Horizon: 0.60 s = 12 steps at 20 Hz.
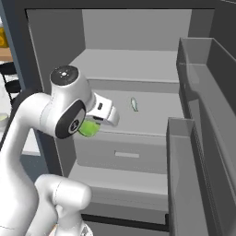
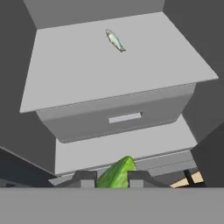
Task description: Grab a lemon wedge from the fridge and one ice cube from the ice bowl, and put them in the glass of lemonade.
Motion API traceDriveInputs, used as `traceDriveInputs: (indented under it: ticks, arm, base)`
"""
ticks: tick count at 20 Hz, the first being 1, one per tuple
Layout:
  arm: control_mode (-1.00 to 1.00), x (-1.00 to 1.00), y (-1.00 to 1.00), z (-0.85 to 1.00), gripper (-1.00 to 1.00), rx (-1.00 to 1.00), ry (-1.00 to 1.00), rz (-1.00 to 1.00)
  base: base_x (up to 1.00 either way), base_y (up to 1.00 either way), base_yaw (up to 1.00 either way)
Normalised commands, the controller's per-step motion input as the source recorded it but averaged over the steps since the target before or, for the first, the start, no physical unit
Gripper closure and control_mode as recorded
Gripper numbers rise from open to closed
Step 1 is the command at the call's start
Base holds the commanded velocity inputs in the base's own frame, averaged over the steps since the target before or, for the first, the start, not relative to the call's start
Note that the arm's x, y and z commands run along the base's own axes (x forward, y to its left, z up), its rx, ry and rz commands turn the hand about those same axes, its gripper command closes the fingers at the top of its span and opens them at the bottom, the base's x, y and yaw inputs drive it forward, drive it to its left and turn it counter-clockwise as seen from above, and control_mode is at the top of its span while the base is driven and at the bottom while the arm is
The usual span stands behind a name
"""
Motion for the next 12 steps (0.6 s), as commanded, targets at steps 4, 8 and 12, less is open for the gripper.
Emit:
traceDriveInputs:
  ticks: [4, 8, 12]
  arm:
    - [1.0, -0.16, 0.01, 0.0, 1.0, 0.0, 0.0, 0.0]
    - [1.0, 0.0, 0.0, 0.0, 1.0, 0.0, 0.0, 0.0]
    - [1.0, 0.0, 0.0, 0.0, 1.0, 0.0, 0.0, 0.0]
  base:
    - [-0.05, 0.07, 0.0]
    - [-0.26, 0.77, 0.0]
    - [-0.06, 1.0, 0.0]
